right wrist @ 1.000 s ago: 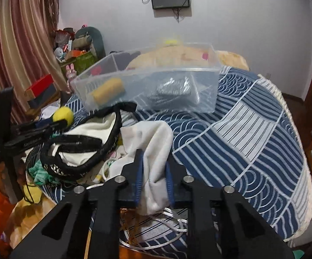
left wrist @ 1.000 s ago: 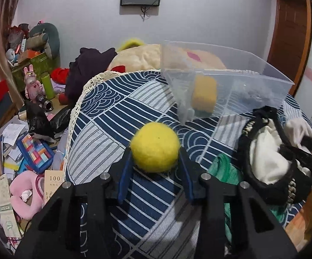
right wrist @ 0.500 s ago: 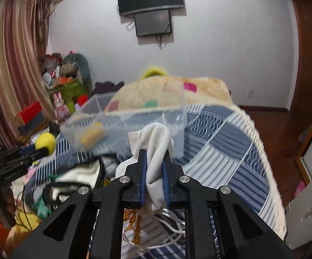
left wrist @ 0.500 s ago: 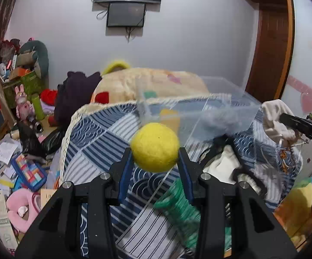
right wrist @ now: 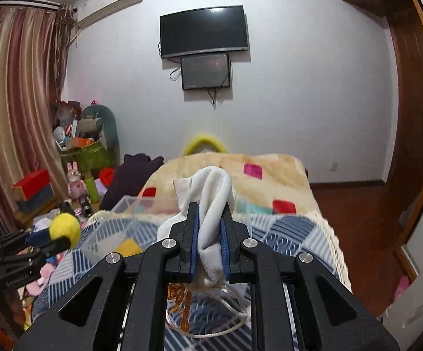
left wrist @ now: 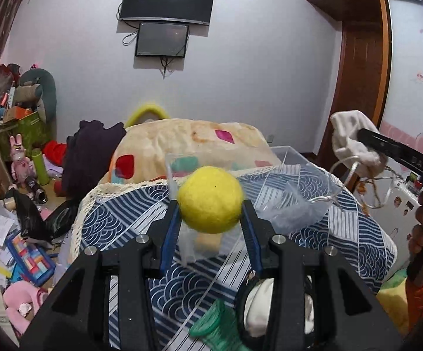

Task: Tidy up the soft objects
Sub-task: 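Grasp the yellow felt ball with the left tool while the right tool grasps the white cloth, then release the yellow ball and white cloth into the clear box, then grasp the green knit sock with the left tool while the right tool grasps the black chain bag, then lower the green sock and black bag into the clear box and release, then grasp the floral scrunchie with the right tool while the left tool grasps the braided cord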

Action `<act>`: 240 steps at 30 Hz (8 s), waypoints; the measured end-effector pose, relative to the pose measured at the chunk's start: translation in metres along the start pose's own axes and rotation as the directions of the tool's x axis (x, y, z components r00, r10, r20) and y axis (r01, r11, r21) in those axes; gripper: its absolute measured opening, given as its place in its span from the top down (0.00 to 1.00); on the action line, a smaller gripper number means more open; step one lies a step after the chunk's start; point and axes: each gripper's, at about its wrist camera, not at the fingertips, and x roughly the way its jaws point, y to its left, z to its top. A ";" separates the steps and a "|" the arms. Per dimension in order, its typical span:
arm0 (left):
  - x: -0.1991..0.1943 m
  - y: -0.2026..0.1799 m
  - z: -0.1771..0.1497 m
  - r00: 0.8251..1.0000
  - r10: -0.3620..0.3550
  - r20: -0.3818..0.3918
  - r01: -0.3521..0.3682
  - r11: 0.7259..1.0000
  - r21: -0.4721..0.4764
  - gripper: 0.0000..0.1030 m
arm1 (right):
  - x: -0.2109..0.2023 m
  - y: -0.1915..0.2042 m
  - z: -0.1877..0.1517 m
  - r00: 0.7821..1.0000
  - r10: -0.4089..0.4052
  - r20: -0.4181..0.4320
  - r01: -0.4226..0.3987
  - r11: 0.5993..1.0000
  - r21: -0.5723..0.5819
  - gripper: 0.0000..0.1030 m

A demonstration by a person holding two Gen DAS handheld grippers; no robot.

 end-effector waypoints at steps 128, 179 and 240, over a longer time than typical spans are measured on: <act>-0.026 -0.028 -0.025 1.000 -0.007 0.019 0.006 0.998 0.065 0.88 | -0.040 0.004 -0.041 0.989 0.144 -0.016 -0.144 0.989 0.021 0.84; 0.066 -0.024 -0.002 0.998 0.009 -0.063 -0.010 1.000 -0.011 0.47 | 0.047 0.011 -0.048 0.986 0.014 -0.169 -0.020 0.999 -0.036 0.34; -0.006 -0.027 -0.137 0.977 -0.016 -0.214 0.018 1.000 0.009 0.76 | 0.016 0.059 -0.141 0.911 0.193 -0.364 -0.230 0.971 -0.061 0.83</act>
